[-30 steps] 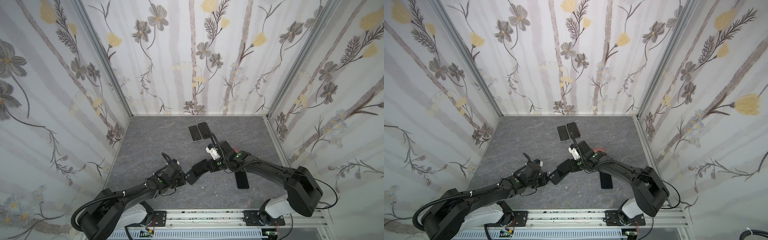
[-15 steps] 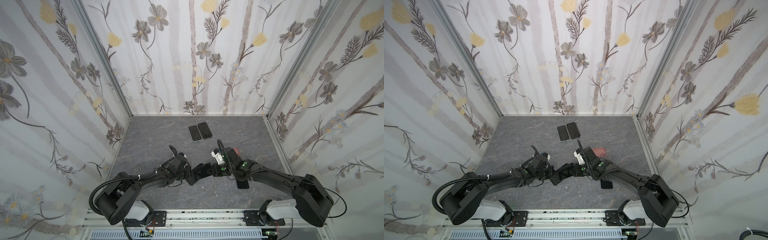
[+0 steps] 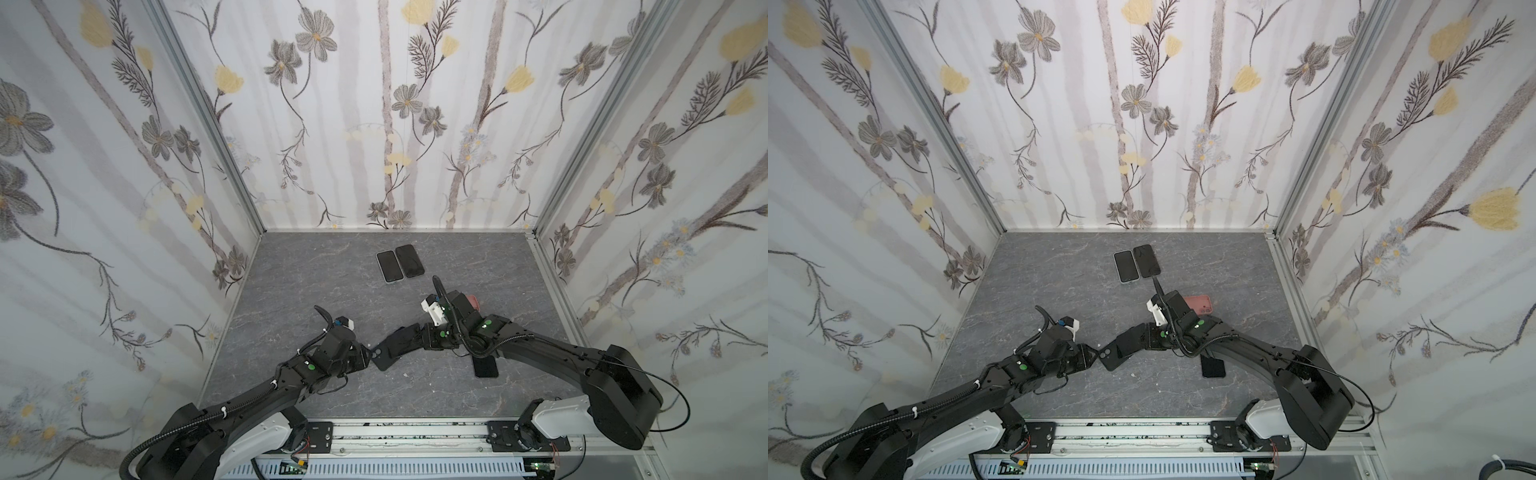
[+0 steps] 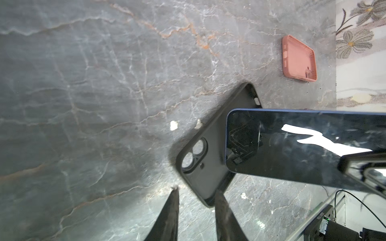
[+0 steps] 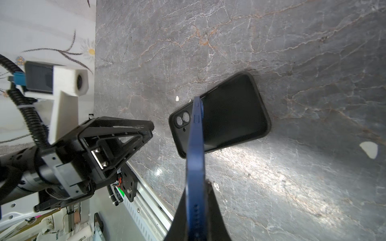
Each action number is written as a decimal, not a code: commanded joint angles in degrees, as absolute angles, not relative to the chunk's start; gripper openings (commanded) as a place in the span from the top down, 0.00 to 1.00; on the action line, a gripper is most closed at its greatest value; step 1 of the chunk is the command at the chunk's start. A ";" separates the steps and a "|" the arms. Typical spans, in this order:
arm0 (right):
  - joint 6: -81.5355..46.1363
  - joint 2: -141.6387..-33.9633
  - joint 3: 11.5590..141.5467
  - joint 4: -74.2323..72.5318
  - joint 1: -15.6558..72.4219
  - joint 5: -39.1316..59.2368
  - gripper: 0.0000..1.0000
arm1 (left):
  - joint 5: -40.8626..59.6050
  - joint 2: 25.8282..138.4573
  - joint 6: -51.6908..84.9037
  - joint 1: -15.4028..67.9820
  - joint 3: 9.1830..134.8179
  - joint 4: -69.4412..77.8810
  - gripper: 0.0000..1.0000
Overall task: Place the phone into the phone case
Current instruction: 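Lower the blue phone edge-first into the black case held by left gripper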
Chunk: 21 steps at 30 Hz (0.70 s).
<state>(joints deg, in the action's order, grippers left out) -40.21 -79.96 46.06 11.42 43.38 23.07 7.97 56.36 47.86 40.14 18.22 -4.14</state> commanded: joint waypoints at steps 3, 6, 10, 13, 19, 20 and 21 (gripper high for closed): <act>-38.96 -81.20 47.39 12.58 43.69 24.90 1.00 | 8.45 57.95 49.29 40.17 16.06 -0.92 0.71; -39.18 -81.55 47.11 12.72 44.42 24.98 1.00 | 10.10 61.05 49.13 40.17 16.06 2.79 0.73; -39.10 -81.75 46.85 13.23 45.24 25.43 1.00 | 9.98 65.65 47.45 40.17 17.53 4.72 0.78; -39.18 -81.74 46.50 13.01 45.44 26.34 1.00 | 10.19 69.13 45.88 39.94 18.93 6.52 0.81; -38.80 -82.38 46.25 12.34 45.05 27.40 1.00 | 9.78 74.00 42.16 39.25 22.30 8.06 0.88; -38.76 -82.59 46.14 12.32 44.93 27.42 1.00 | 9.51 74.17 41.97 39.20 22.65 8.21 0.88; -38.69 -82.73 45.99 12.28 44.62 27.42 1.00 | 9.38 74.22 41.93 39.11 23.00 8.41 0.88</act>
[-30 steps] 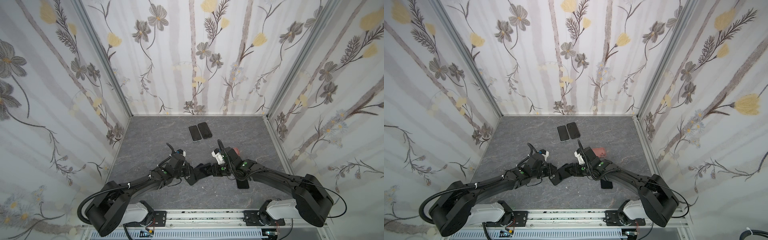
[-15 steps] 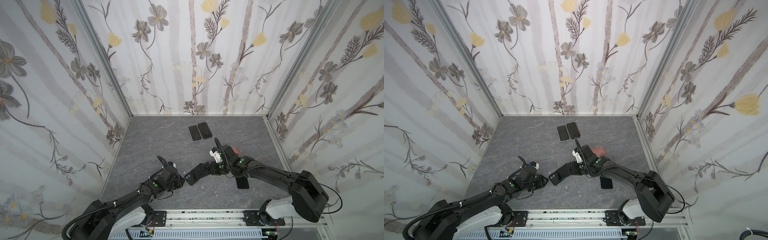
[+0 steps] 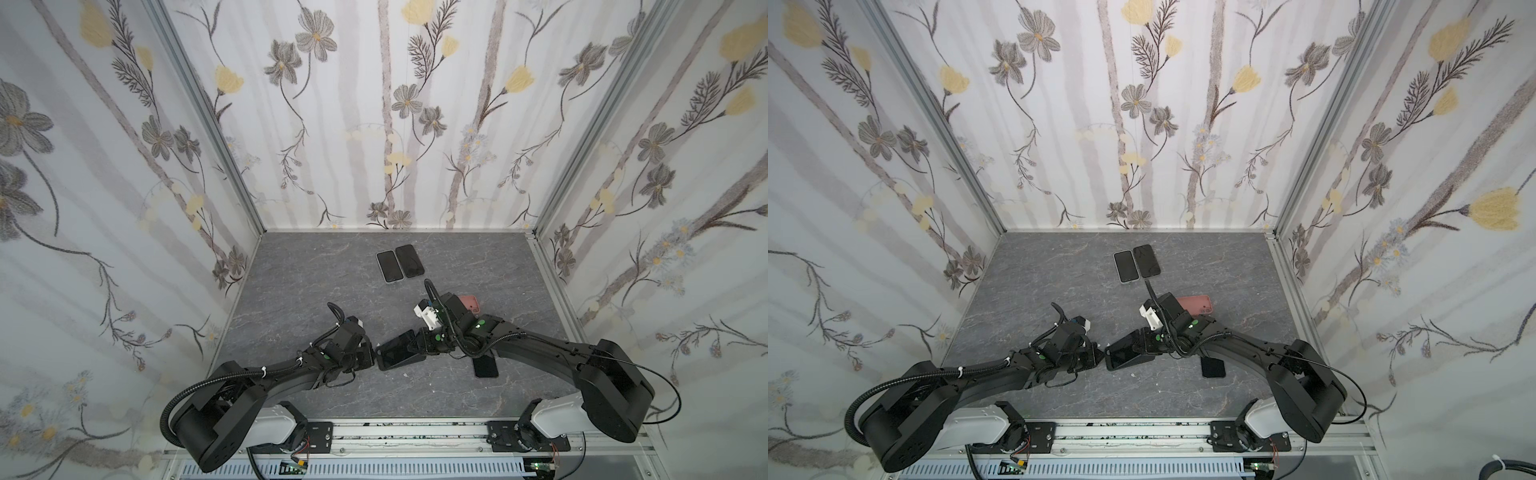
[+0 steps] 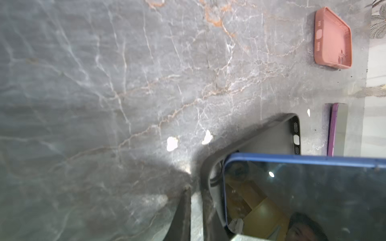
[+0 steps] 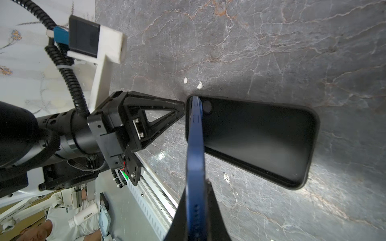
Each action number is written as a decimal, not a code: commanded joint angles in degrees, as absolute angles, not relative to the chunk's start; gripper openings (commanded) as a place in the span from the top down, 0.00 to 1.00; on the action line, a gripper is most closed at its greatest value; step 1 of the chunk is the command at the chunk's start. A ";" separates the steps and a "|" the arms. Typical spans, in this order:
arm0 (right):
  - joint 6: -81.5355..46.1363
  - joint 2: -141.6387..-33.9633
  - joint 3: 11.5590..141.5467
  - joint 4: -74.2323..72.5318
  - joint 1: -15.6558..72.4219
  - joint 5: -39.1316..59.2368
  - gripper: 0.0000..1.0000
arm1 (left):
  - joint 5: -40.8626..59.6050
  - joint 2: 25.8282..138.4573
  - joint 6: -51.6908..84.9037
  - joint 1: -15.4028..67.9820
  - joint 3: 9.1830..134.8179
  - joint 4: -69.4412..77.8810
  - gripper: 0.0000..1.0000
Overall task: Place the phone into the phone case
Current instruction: 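Lower the blue phone edge-first into the black case held by left gripper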
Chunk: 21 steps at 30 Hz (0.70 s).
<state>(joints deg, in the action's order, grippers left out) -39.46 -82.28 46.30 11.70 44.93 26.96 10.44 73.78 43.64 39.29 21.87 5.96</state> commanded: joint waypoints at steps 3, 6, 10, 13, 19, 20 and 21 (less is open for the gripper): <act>-39.48 -82.21 44.56 10.76 43.80 27.33 1.00 | 10.04 73.99 42.42 39.02 23.74 8.56 0.88; -41.51 -81.40 41.28 7.28 43.29 27.51 1.00 | 11.33 72.84 44.19 39.02 22.22 10.13 0.88; -43.92 -81.55 38.26 2.48 42.83 28.87 1.00 | 12.44 70.89 47.28 39.02 18.49 12.97 0.88; -45.17 -82.47 36.18 -0.64 42.47 29.77 1.00 | 12.66 69.81 48.70 39.02 15.56 15.19 0.88; -46.23 -85.88 32.36 -7.03 40.96 31.09 1.00 | 13.43 70.04 48.94 39.13 12.48 19.60 0.86; -46.23 -86.67 32.02 -7.58 40.87 31.20 1.00 | 14.14 70.05 48.91 39.17 12.48 20.30 0.86; -46.32 -87.23 31.68 -7.96 40.87 31.20 1.00 | 14.55 70.05 49.03 39.24 12.48 20.64 0.85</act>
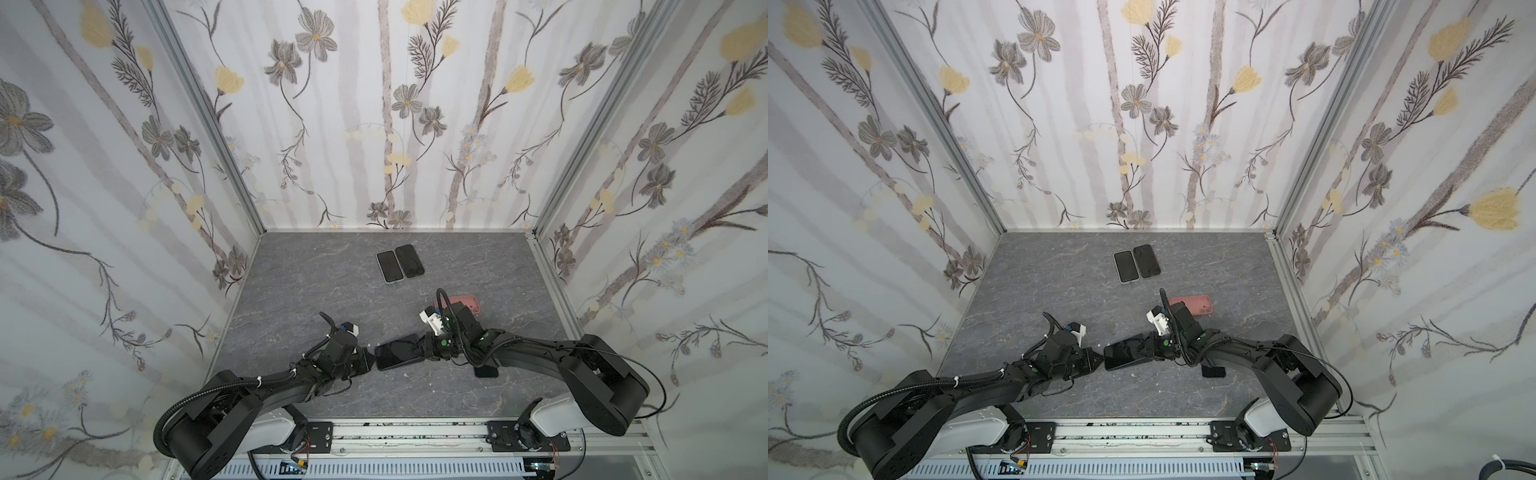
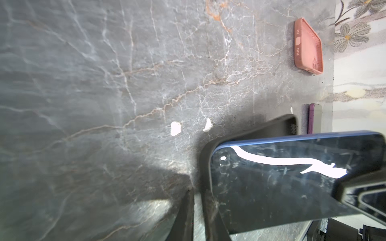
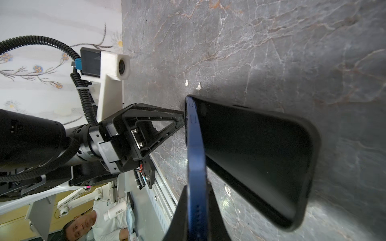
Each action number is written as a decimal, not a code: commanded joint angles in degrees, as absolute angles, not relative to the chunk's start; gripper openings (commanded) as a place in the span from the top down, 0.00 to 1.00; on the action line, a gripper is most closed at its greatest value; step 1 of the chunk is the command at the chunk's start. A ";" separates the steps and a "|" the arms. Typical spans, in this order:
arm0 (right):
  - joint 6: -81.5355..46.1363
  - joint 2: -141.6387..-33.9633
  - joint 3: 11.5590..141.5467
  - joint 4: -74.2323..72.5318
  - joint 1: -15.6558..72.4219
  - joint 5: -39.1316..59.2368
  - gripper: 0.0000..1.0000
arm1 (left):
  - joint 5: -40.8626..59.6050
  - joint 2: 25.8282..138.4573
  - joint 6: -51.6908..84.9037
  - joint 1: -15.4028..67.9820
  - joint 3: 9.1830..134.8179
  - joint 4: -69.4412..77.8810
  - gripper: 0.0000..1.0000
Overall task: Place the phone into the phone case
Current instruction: 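Lower the blue phone edge-first into the black case held by left gripper, then lay the blue phone flat into the case and open the right gripper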
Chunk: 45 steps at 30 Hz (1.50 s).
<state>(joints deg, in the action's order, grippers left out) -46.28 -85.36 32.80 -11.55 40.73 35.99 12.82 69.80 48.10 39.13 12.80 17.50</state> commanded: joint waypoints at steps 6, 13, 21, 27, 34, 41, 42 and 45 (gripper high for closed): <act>-47.20 -89.59 30.27 -10.41 40.69 30.83 1.00 | 14.96 69.96 48.87 39.29 13.66 20.05 0.86; -45.87 -91.04 31.30 -7.49 40.61 27.80 1.00 | 13.91 67.20 48.82 39.38 14.56 16.37 0.85; -44.32 -91.03 33.11 -4.04 40.52 24.52 0.98 | 11.60 62.10 48.28 39.38 15.06 12.77 0.81; -43.89 -90.98 34.09 -2.59 40.52 23.31 0.94 | 8.37 64.41 46.67 39.38 15.62 9.85 0.79; -42.59 -90.66 36.03 0.74 40.65 21.91 0.89 | 7.14 65.21 45.31 39.51 15.83 8.38 0.79; -41.88 -88.83 37.86 4.27 40.71 19.45 0.72 | 6.66 66.55 45.26 39.55 15.82 7.29 0.79; -41.85 -88.48 38.14 4.83 40.85 19.15 0.70 | 6.76 66.58 45.26 39.55 15.79 7.38 0.80; -41.28 -87.73 39.17 6.84 40.87 18.21 0.63 | 6.84 66.29 45.26 39.55 15.90 7.55 0.80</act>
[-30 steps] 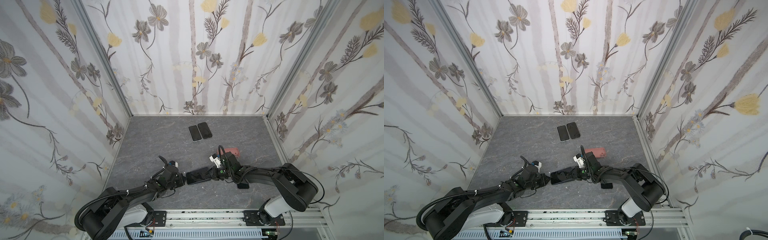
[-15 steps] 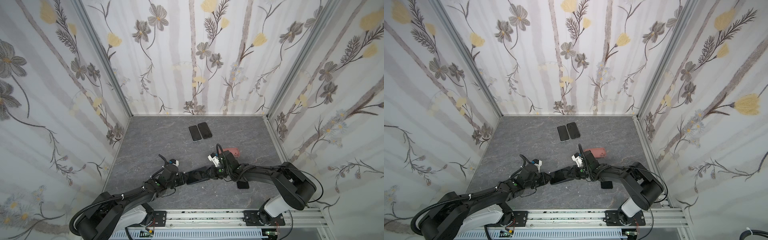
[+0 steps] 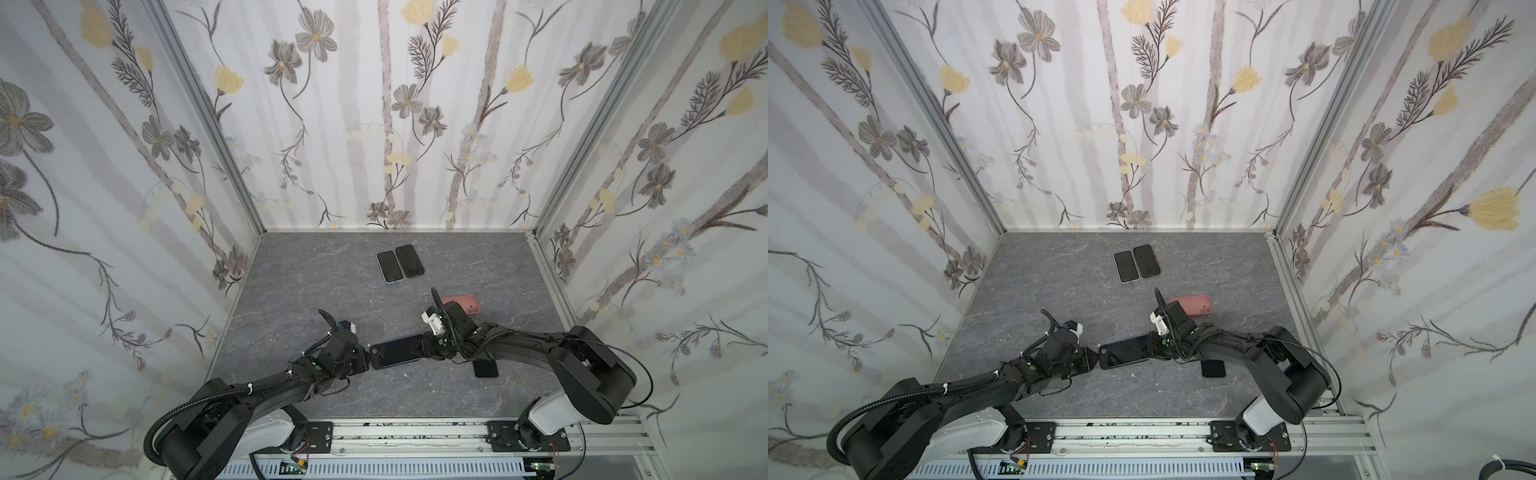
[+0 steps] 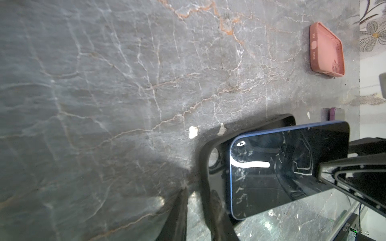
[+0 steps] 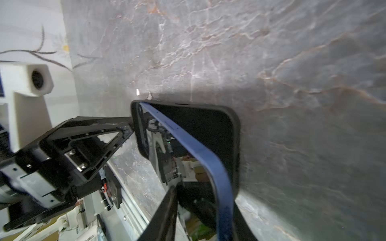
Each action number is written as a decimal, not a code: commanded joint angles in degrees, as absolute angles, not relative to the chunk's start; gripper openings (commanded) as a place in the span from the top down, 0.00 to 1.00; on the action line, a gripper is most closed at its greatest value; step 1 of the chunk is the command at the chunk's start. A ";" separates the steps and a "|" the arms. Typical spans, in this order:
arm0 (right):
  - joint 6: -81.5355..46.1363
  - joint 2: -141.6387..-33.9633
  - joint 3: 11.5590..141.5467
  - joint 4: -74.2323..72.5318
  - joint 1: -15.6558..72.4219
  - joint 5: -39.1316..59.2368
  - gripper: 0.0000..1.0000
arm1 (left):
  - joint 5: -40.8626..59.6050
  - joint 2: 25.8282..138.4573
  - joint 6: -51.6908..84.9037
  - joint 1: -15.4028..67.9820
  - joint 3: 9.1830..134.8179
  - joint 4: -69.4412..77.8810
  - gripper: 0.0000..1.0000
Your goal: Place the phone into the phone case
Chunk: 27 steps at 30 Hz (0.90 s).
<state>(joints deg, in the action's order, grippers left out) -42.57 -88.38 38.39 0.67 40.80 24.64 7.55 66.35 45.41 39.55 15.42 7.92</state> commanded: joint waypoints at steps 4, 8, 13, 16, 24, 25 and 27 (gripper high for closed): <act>-40.66 -86.88 40.04 8.65 41.14 17.19 0.59 | 7.51 66.01 45.26 39.68 15.66 8.28 0.80; -39.51 -87.57 40.91 9.32 41.13 16.60 0.58 | 7.87 66.09 45.26 39.73 15.64 9.01 0.80; -38.15 -90.38 42.71 9.60 41.18 17.14 0.58 | 8.32 66.45 45.13 39.73 15.76 9.57 0.80; -38.03 -91.04 43.64 8.95 41.13 18.14 0.61 | 8.61 66.36 45.26 39.82 15.67 9.91 0.80; -37.08 -94.13 46.53 9.14 42.64 20.00 0.68 | 9.50 66.70 45.70 39.89 14.81 12.20 0.80; -37.07 -94.30 46.73 9.13 42.86 20.04 0.69 | 9.36 66.84 45.75 39.90 14.70 12.22 0.80; -37.08 -94.69 47.17 9.24 43.32 20.04 0.70 | 9.49 67.13 45.79 39.87 14.50 12.64 0.80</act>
